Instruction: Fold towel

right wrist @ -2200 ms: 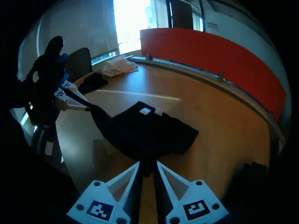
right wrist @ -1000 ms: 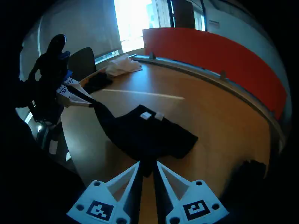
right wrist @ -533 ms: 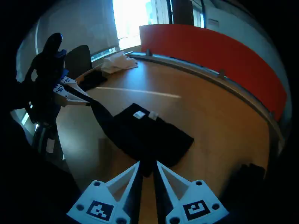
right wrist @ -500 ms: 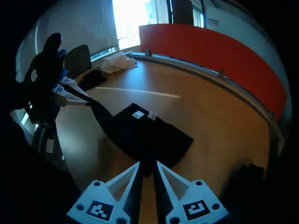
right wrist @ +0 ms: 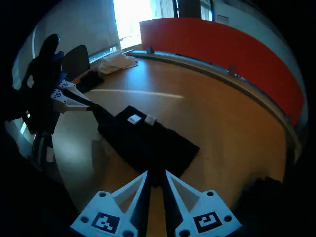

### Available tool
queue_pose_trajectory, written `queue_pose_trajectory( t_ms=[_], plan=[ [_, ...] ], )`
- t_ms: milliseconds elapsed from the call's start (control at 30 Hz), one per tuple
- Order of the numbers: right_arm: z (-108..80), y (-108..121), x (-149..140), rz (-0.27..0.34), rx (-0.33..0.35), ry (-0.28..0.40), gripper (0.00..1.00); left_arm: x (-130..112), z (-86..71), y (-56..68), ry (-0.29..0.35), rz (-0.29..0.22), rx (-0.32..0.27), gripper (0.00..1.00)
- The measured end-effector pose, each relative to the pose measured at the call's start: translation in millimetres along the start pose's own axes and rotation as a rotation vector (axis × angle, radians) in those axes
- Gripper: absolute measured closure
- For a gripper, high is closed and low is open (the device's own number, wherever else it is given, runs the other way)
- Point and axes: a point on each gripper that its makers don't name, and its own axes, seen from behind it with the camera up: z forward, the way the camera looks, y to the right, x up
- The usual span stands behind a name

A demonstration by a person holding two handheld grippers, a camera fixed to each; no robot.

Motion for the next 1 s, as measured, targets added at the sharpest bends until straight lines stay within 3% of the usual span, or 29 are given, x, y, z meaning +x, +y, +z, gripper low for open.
queue_pose_trajectory(
  t_ms=[533,1000],
  plan=[
    [39.3,31.4,-7.1,0.049,-0.016,-0.046,0.83,-0.3,48.6,-18.4,-0.016,0.025,0.02,0.85],
    [65.0,50.3,-9.9,0.092,-0.043,-0.066,0.82,-2.7,81.1,-25.9,-0.038,0.049,0.039,0.83]
  ],
)
